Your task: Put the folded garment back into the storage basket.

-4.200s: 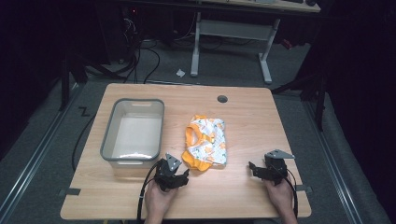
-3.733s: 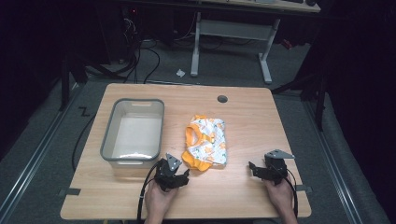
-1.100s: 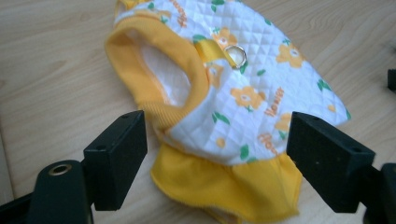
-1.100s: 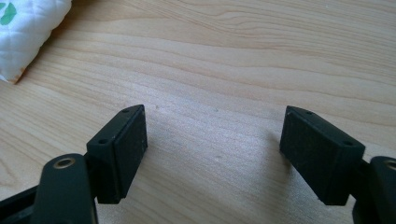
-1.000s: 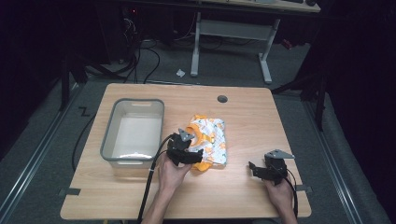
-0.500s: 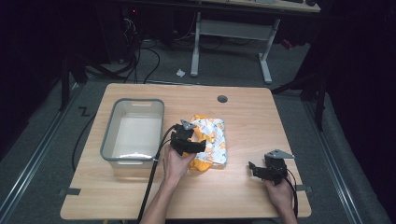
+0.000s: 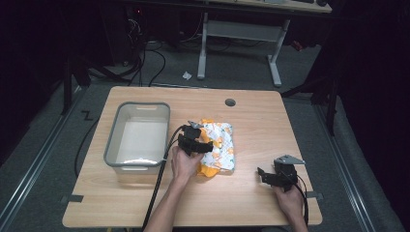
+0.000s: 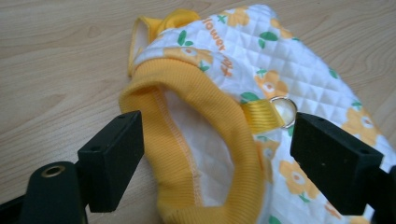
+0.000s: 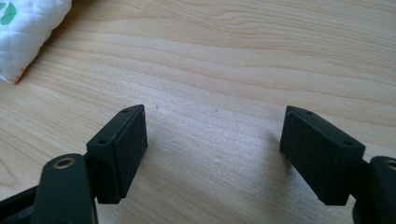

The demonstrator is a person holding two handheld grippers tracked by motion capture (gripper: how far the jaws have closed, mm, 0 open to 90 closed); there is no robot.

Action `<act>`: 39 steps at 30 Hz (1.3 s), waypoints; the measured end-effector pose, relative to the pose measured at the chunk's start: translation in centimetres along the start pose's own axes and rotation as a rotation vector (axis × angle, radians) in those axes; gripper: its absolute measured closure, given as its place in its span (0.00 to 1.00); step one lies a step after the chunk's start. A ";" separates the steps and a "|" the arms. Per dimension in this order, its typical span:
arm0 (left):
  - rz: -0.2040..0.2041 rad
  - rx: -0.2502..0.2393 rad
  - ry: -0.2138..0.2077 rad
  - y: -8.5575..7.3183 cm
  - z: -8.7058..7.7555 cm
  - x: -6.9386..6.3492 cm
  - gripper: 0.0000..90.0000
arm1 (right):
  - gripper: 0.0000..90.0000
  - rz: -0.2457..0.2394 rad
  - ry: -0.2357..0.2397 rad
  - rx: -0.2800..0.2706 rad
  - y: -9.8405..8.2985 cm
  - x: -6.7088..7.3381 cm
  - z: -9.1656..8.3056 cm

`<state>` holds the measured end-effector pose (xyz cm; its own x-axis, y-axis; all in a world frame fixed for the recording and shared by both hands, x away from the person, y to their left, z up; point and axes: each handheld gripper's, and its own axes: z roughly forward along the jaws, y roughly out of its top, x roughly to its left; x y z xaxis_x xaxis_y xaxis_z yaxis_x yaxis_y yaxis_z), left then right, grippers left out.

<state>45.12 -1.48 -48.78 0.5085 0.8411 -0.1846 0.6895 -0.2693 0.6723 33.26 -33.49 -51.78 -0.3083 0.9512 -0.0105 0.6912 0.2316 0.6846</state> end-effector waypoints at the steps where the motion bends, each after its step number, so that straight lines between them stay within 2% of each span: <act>1: -0.003 0.008 -0.002 -0.1 0.4 0.1 0.20 | 0.26 0.000 0.000 0.000 0.0 0.0 0.0; 5: 0.000 0.025 0.004 -0.3 1.1 0.1 0.22 | 0.26 0.000 0.000 0.000 0.0 0.0 0.0; 8: -0.008 0.061 0.024 -0.5 1.9 0.5 0.23 | 0.26 0.000 0.000 0.000 0.0 0.0 0.0; 12: -0.005 0.075 0.040 -0.7 2.2 0.6 0.24 | 0.26 0.000 0.000 0.000 0.0 0.0 0.0; 14: 0.000 0.077 0.040 -0.7 2.3 0.6 0.27 | 0.26 0.000 0.000 0.000 0.0 0.0 0.0; 15: 0.003 0.087 0.019 -0.9 2.6 0.7 0.28 | 0.26 0.000 0.000 0.000 0.0 0.0 0.0; 16: 0.003 0.087 0.019 -0.9 2.6 0.7 0.29 | 0.26 0.000 0.000 0.000 0.0 0.0 0.0; 18: 0.044 0.081 0.039 -1.0 2.7 0.4 0.31 | 0.26 0.000 0.000 0.000 0.0 0.0 0.0; 20: 0.058 0.080 0.045 -1.0 2.7 0.3 0.34 | 0.26 0.000 0.000 0.000 0.0 0.0 0.0; 21: 0.088 0.078 0.059 -1.1 2.7 0.1 0.36 | 0.26 -0.001 0.000 0.000 0.0 0.0 0.0; 28: 0.096 0.068 0.044 -1.2 2.6 -0.5 0.57 | 0.26 0.000 0.000 0.000 0.0 0.0 0.0; 39: 0.100 0.068 0.013 -1.2 2.5 -0.8 0.78 | 0.26 -0.001 0.000 0.000 0.0 0.0 0.0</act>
<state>45.22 -3.00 -51.27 0.5697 0.8146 -0.1093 0.6695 -0.3828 0.6366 33.25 -33.49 -51.79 -0.3087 0.9511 -0.0109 0.6909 0.2321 0.6846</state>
